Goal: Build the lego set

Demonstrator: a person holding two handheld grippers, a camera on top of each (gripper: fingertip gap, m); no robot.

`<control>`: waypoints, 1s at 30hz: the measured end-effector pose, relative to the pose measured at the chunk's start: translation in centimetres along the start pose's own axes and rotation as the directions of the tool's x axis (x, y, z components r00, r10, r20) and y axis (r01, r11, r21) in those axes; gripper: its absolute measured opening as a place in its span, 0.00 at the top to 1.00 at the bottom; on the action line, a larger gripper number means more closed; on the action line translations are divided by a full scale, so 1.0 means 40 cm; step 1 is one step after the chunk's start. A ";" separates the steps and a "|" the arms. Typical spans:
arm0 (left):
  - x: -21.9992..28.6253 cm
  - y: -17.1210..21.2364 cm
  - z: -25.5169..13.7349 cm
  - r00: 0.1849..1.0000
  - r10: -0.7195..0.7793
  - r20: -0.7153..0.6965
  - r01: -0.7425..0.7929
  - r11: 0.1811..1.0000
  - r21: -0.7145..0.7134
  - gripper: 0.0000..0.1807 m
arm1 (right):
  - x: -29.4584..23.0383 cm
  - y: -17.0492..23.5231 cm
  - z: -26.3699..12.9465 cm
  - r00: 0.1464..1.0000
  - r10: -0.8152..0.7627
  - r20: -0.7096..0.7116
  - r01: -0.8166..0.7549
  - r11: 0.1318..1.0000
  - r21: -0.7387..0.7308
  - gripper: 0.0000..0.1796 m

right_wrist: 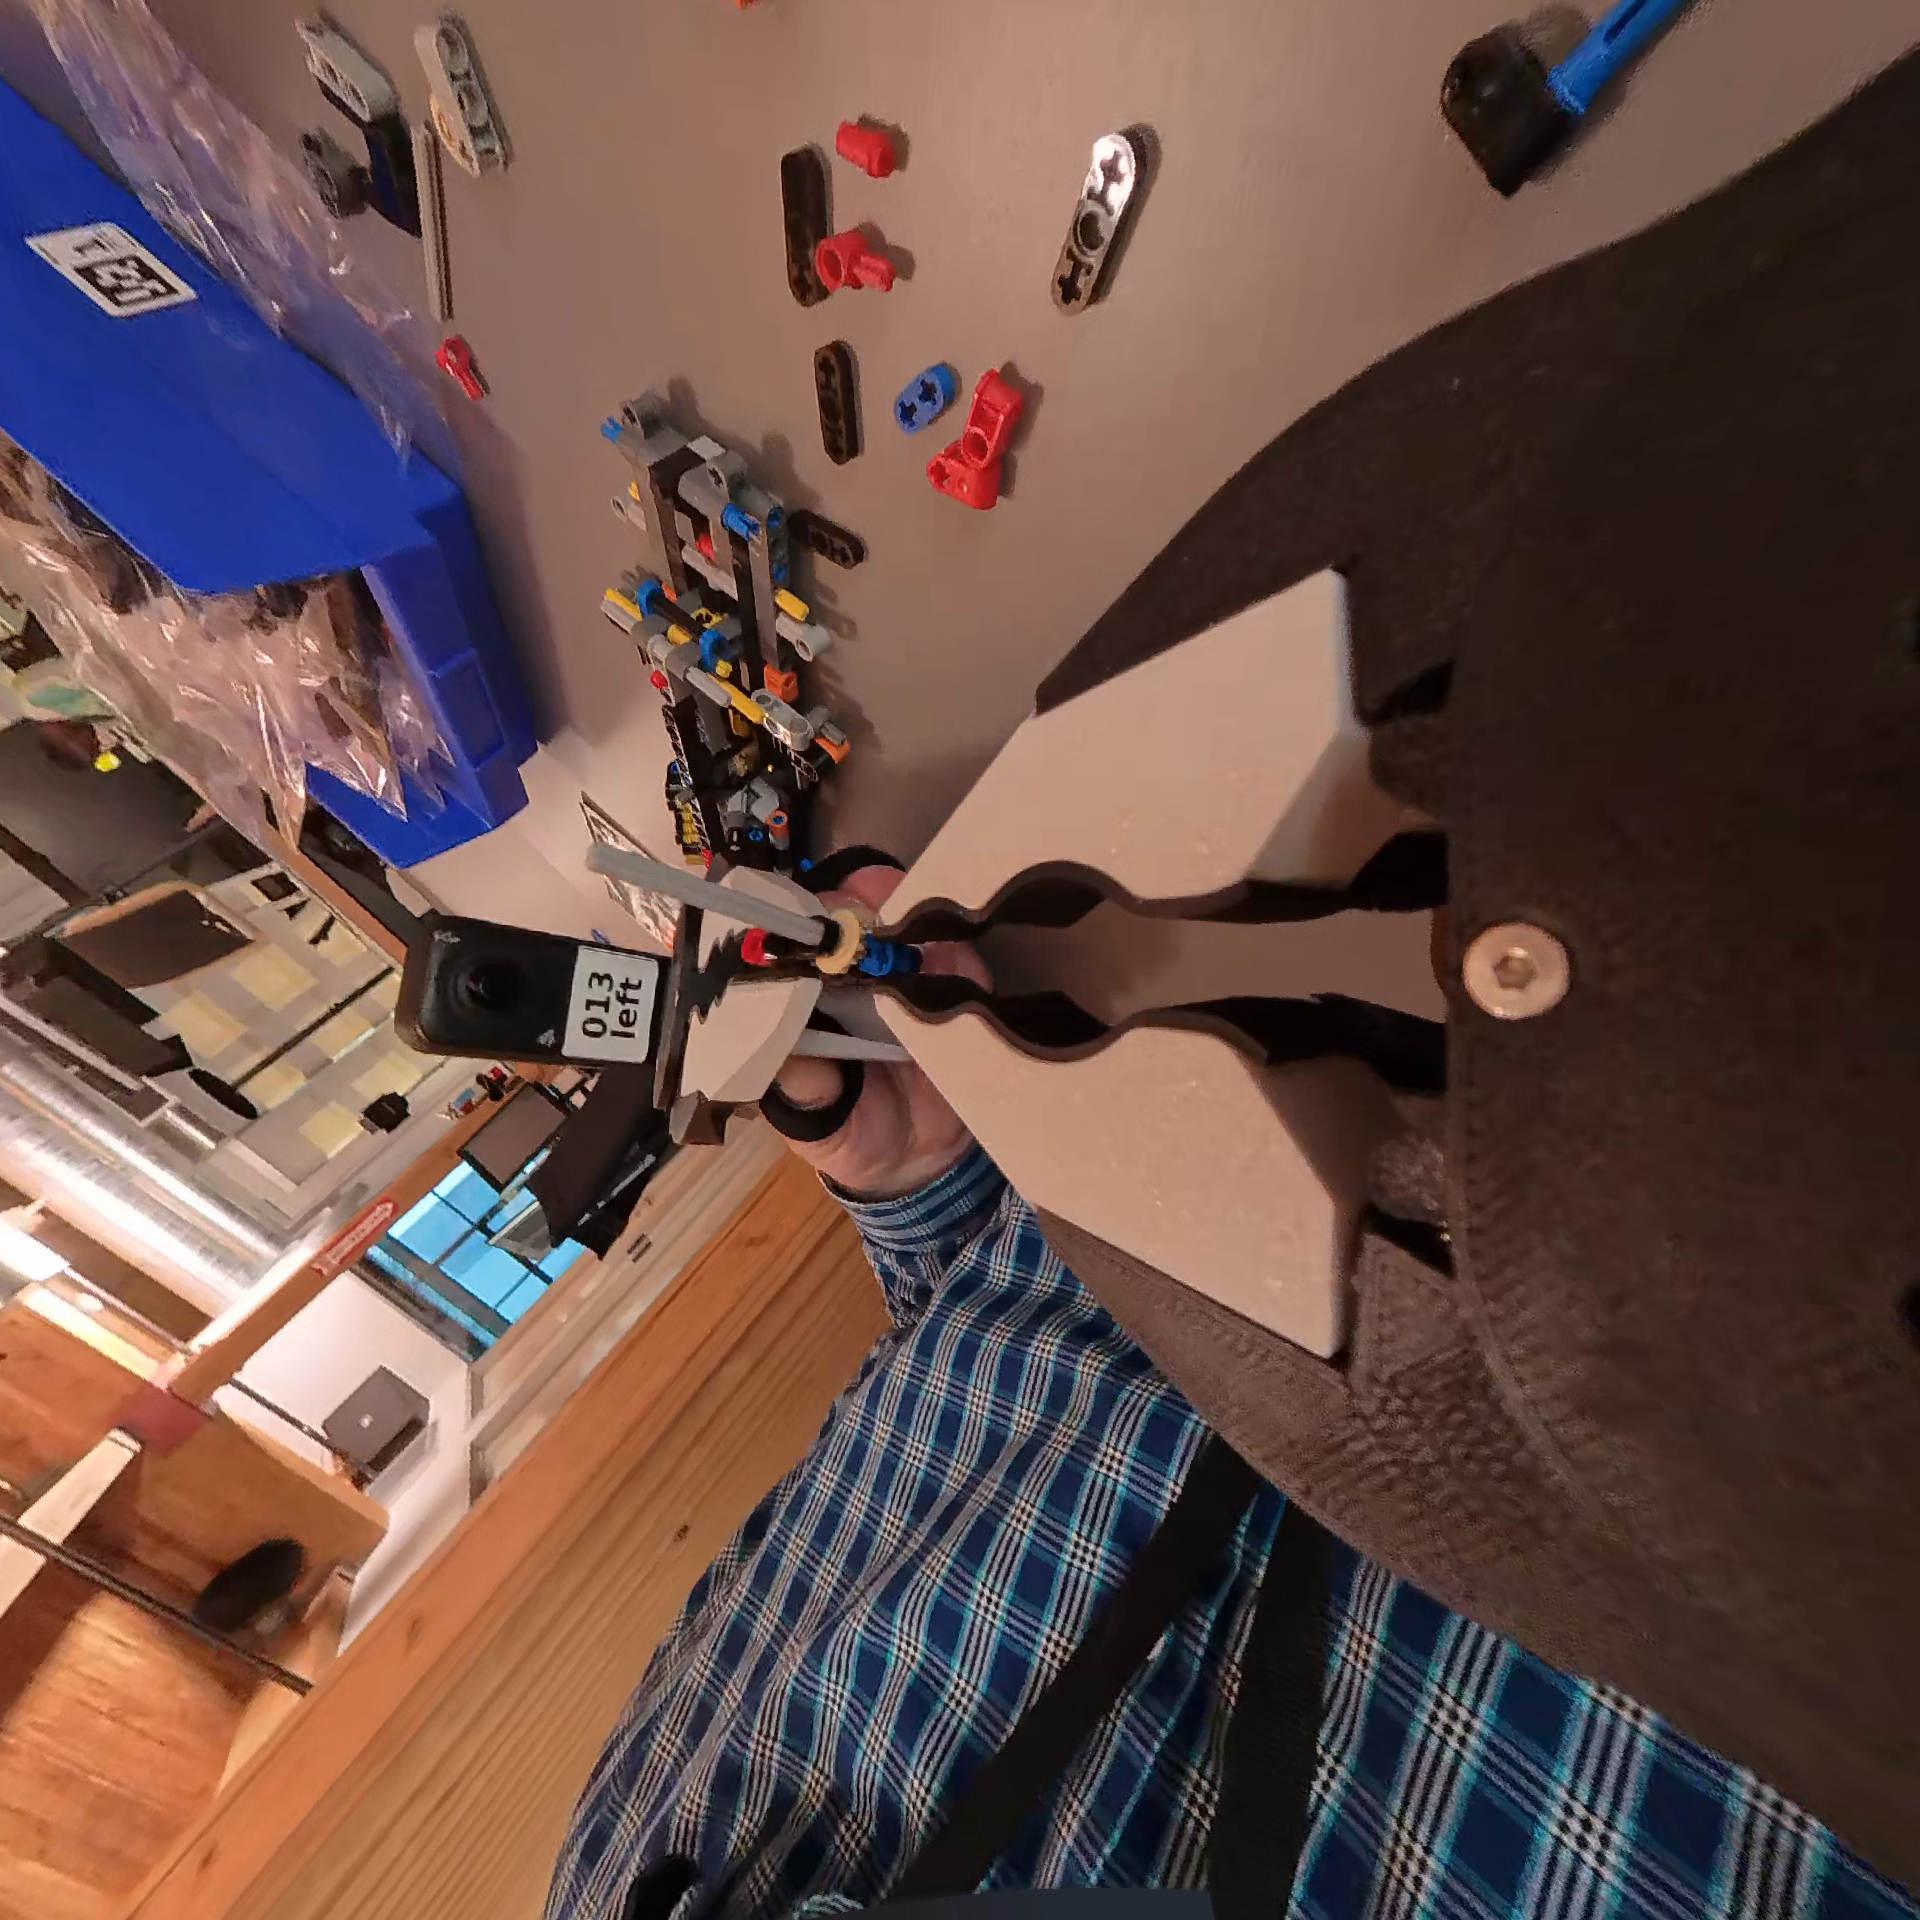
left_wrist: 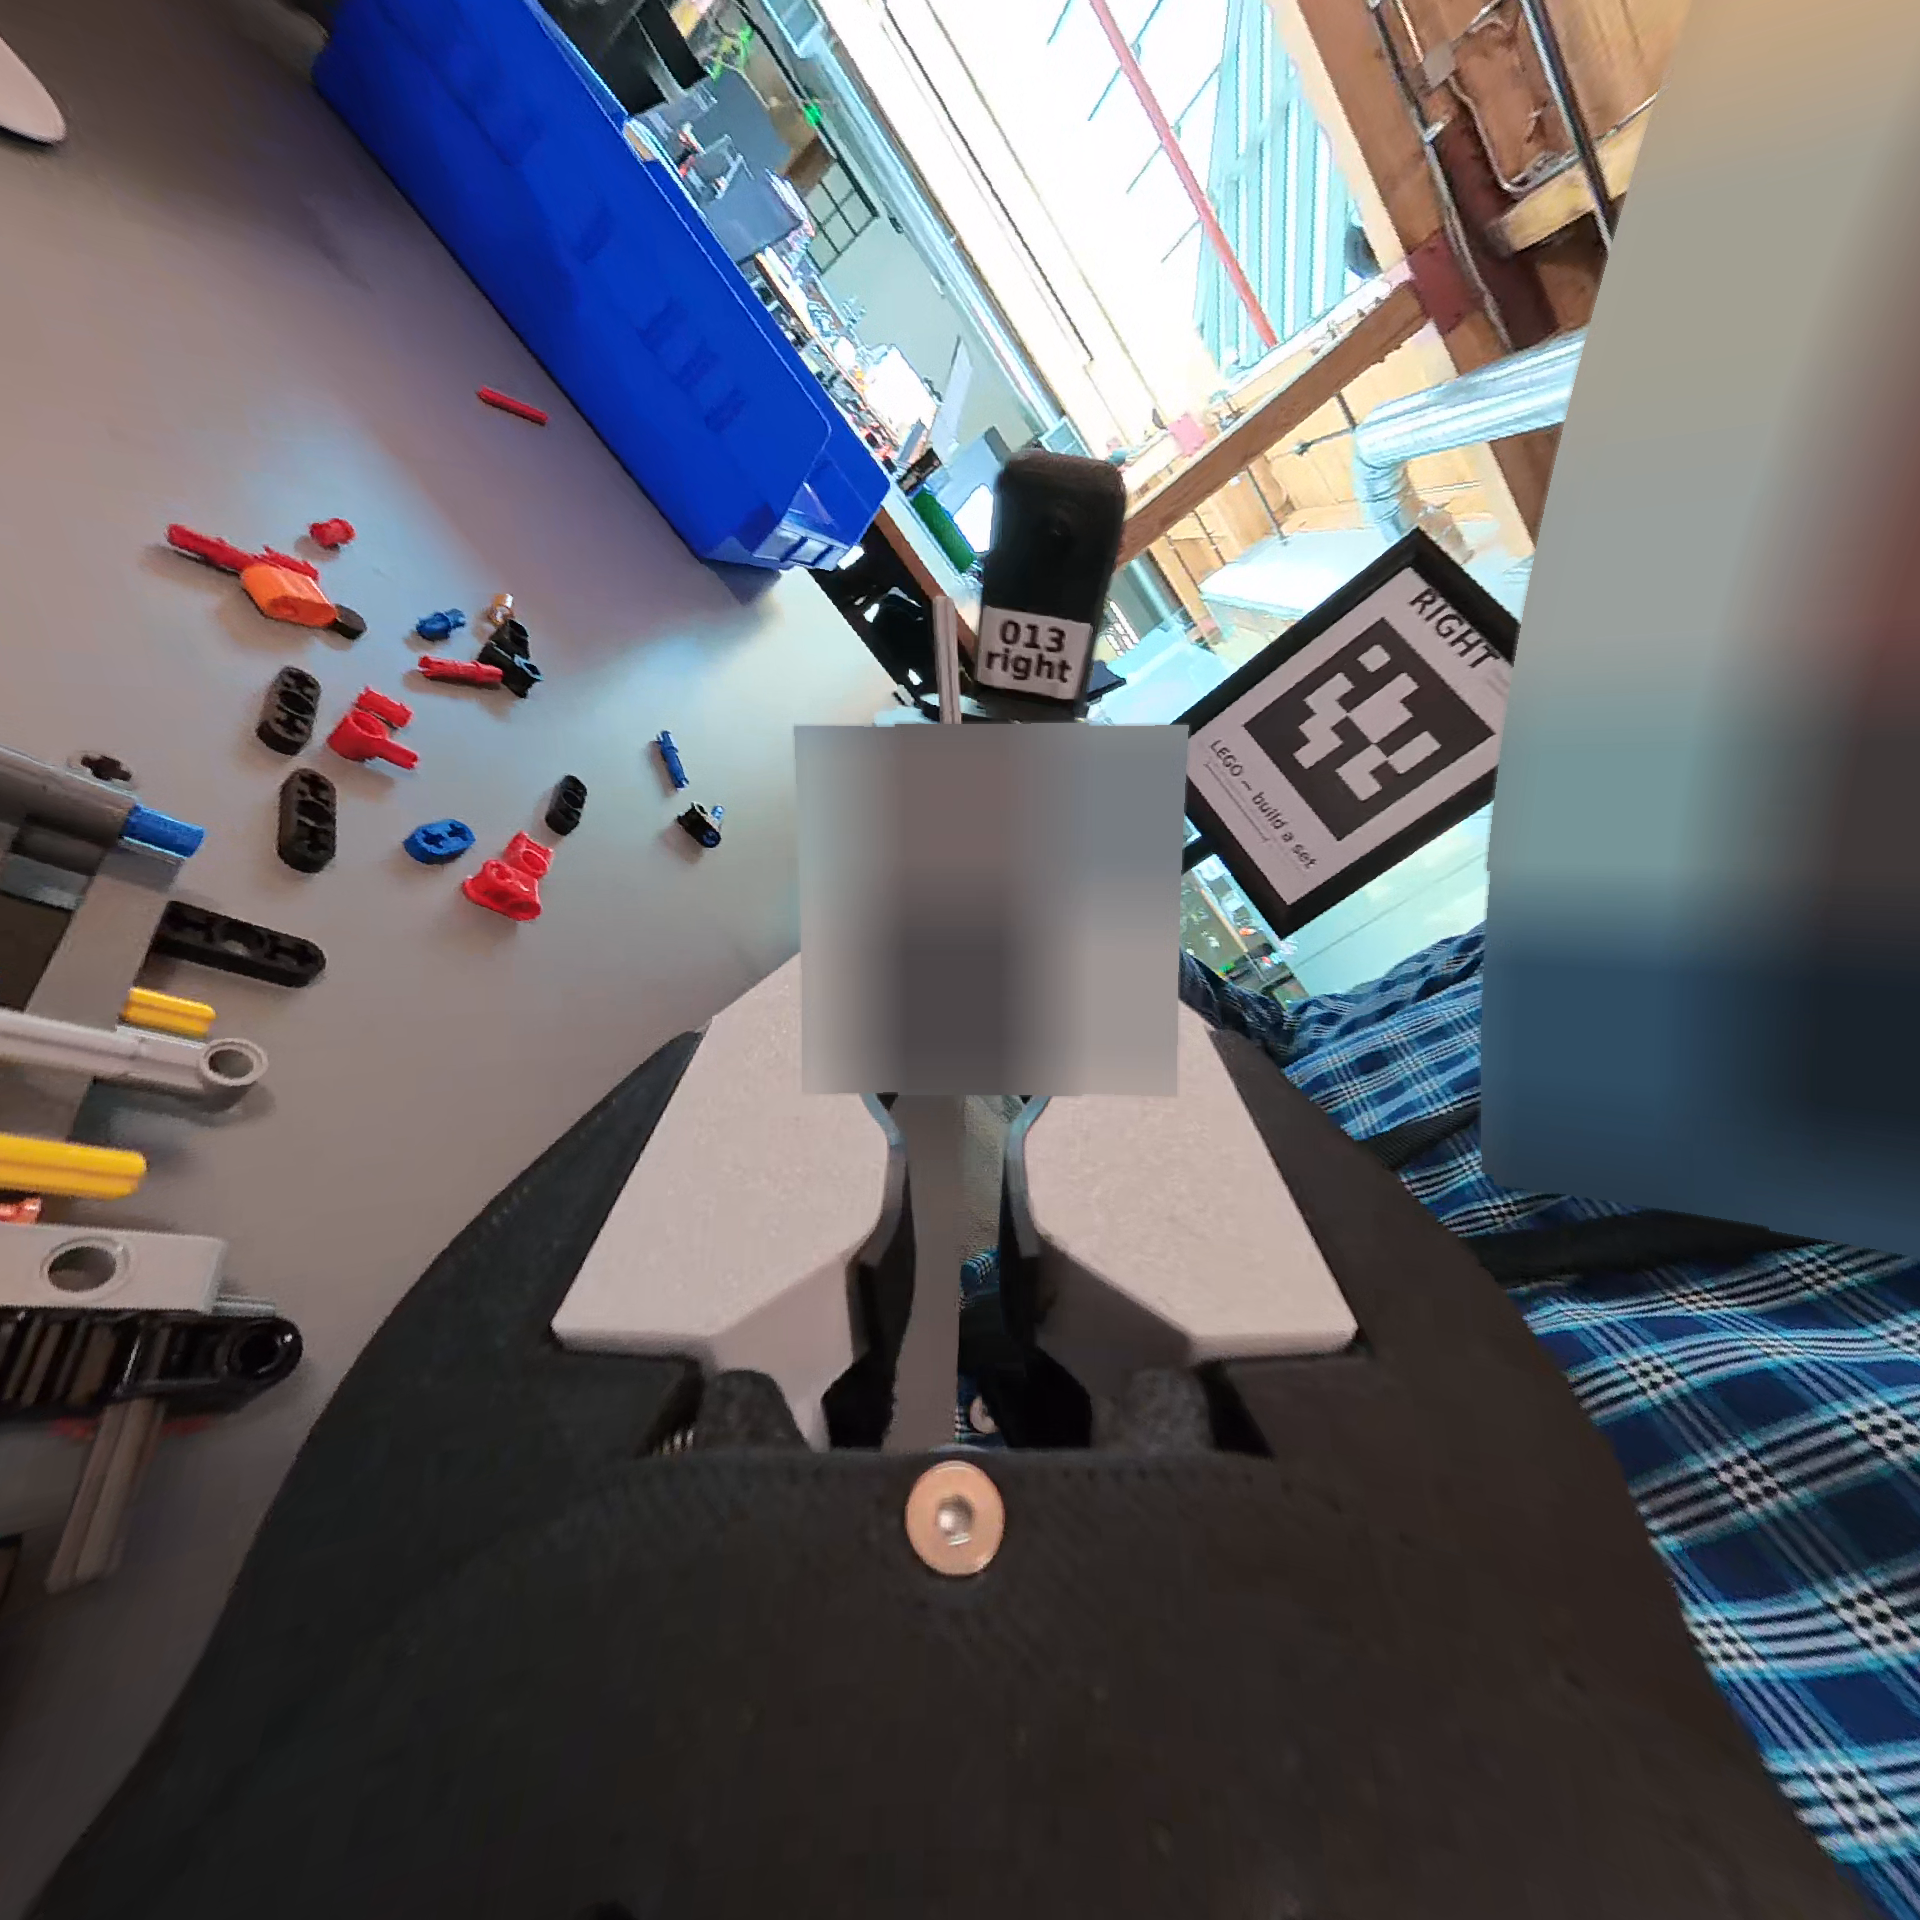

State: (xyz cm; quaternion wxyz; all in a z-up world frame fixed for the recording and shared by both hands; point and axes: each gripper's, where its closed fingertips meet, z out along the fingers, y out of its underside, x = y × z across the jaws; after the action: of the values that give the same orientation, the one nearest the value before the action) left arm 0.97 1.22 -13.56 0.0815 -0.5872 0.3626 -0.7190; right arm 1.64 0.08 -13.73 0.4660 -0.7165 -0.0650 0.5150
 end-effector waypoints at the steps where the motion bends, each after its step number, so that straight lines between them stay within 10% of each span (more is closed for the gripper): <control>1: 0.000 -0.002 0.000 1.000 0.004 0.004 -0.004 1.000 0.007 0.97 | 0.000 -0.003 0.000 1.000 -0.002 -0.008 0.002 1.000 0.013 0.98; 30: -0.052 -0.007 -0.010 0.986 0.021 0.167 -0.033 0.997 0.068 0.97 | 0.052 0.005 -0.048 0.964 0.020 -0.265 0.010 0.993 0.114 1.00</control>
State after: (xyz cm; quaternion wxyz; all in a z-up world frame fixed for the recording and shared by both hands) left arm 1.32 2.72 -15.05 0.1422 -0.6370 0.3369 -0.6786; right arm 4.06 0.01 -15.19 0.5094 -0.7514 0.0295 0.4183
